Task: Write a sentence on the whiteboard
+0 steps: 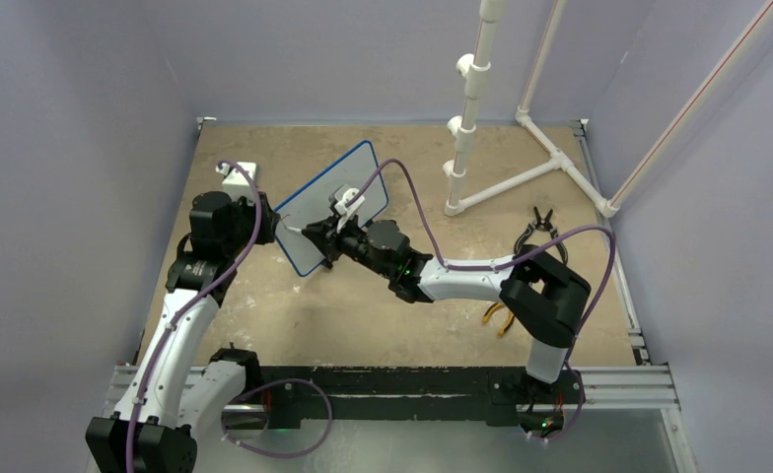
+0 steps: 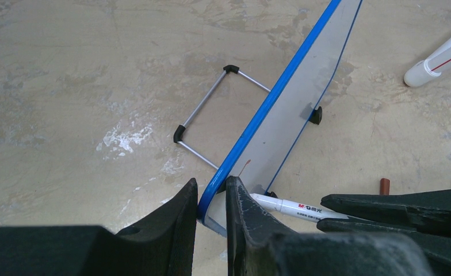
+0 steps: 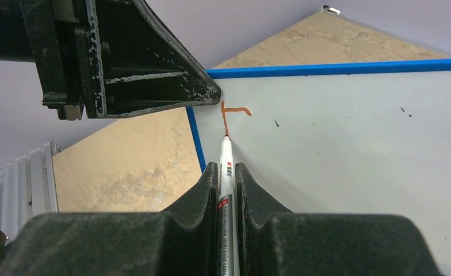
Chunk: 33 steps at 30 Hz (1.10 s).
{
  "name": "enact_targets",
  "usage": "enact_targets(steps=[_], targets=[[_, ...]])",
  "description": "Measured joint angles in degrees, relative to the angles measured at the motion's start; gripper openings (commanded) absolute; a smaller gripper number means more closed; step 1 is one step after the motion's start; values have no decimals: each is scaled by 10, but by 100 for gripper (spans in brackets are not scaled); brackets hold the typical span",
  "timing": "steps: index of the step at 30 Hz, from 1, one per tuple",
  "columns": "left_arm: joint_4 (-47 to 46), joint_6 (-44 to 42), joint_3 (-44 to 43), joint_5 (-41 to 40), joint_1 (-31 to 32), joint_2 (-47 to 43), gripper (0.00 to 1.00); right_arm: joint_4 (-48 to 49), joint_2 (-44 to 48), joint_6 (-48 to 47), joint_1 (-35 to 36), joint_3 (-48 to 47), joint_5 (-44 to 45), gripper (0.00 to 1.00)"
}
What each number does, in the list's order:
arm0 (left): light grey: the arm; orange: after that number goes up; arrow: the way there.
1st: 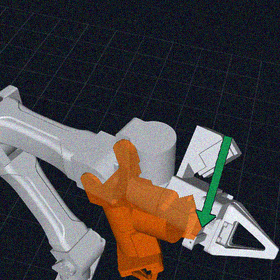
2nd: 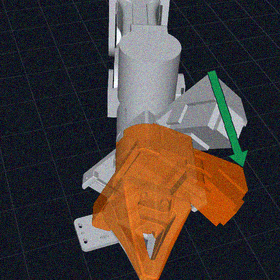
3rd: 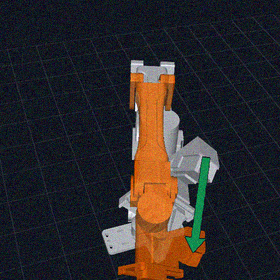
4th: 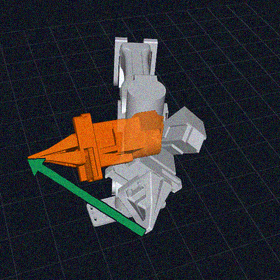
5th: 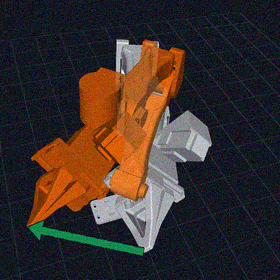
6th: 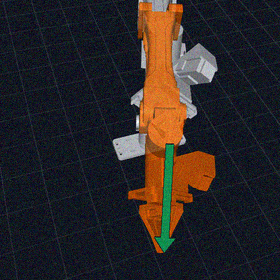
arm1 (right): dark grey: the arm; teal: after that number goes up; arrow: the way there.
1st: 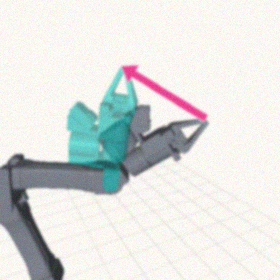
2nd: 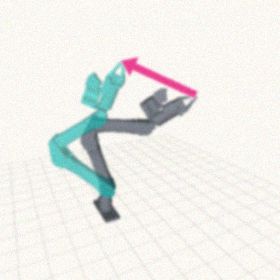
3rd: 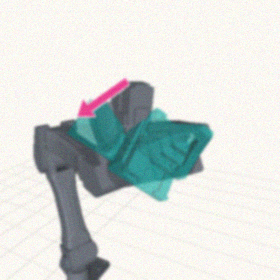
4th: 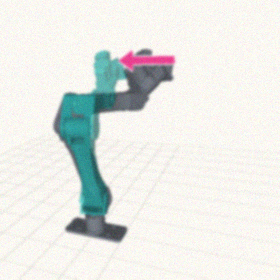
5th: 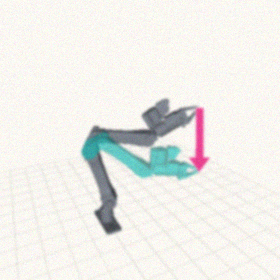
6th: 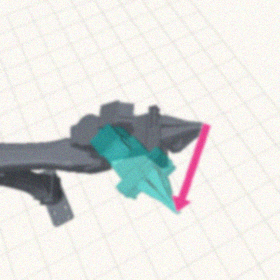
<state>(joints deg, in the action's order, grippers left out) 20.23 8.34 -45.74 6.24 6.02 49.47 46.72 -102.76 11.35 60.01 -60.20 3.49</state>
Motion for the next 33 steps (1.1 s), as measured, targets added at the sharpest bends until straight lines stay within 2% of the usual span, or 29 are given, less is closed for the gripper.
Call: enact_targets(steps=[29, 31, 33], targets=[[0, 0, 0, 0, 0, -2, 9, -12, 2, 2, 1, 14, 0, 0], [0, 0, 0, 0, 0, -2, 11, -9, 2, 2, 1, 14, 1, 0], [0, 0, 0, 0, 0, -2, 19, -8, 3, 2, 1, 14, 2, 0]])
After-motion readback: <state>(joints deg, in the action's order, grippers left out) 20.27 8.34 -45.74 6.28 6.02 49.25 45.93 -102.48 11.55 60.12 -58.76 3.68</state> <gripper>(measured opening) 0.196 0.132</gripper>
